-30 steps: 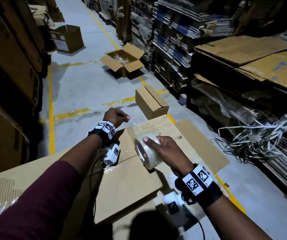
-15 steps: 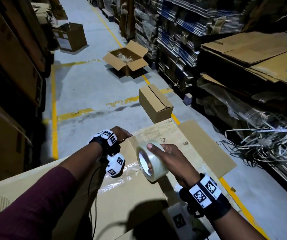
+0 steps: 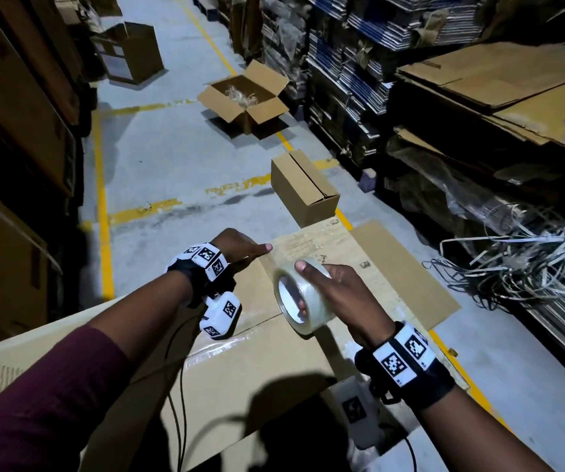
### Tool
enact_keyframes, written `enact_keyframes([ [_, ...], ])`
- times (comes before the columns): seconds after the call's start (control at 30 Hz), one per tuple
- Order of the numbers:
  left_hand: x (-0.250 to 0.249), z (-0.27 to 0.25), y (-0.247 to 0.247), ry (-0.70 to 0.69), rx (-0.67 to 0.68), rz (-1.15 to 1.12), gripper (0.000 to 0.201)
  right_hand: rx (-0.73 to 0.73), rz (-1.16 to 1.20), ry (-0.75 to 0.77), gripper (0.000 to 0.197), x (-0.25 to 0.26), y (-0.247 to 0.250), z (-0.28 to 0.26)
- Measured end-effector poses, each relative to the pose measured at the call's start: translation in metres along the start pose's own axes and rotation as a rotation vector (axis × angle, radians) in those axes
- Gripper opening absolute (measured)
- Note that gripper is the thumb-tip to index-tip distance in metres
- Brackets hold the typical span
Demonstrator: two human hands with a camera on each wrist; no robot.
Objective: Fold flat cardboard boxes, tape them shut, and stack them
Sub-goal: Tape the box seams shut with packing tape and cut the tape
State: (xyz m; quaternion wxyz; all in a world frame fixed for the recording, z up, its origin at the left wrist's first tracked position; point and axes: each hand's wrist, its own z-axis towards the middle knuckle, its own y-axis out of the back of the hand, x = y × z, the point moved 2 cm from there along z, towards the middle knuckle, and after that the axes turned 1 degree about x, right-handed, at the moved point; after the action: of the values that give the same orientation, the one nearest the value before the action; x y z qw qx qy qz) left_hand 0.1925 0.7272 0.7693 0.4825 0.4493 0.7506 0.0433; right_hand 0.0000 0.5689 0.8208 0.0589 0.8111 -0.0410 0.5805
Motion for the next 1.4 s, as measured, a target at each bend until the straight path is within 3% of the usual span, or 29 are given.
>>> enact_keyframes([
  [0.2,-0.003,0.001,-0.008,-0.111,-0.177,0.17,0.045,-0.066,-0.083,-0.017,0.062,-0.004,0.002,-0.007],
  [0.4,-0.006,0.001,-0.007,-0.113,-0.197,0.238,0.044,-0.144,-0.244,-0.028,0.058,-0.012,0.018,-0.051],
  [0.5,-0.007,0.003,-0.009,-0.113,-0.187,0.271,0.049,-0.095,-0.226,-0.061,0.069,-0.024,0.03,-0.08],
  [0.63,-0.008,0.004,-0.007,-0.108,-0.201,0.281,0.048,-0.087,-0.192,-0.085,0.058,-0.031,0.036,-0.108],
  [0.7,-0.008,0.003,-0.009,-0.113,-0.208,0.294,0.049,-0.085,-0.206,-0.109,0.062,-0.038,0.037,-0.116],
  [0.9,-0.001,0.003,-0.011,-0.118,-0.245,0.31,0.055,-0.209,-0.333,-0.173,0.06,-0.074,0.034,-0.131],
  [1.2,0.0,-0.003,-0.017,-0.104,-0.183,0.33,0.058,-0.363,-0.283,-0.1,0.064,-0.121,0.018,-0.128],
  [1.4,0.001,-0.014,-0.024,-0.137,-0.097,0.419,0.058,-0.347,-0.298,-0.149,0.067,-0.132,0.01,-0.123],
])
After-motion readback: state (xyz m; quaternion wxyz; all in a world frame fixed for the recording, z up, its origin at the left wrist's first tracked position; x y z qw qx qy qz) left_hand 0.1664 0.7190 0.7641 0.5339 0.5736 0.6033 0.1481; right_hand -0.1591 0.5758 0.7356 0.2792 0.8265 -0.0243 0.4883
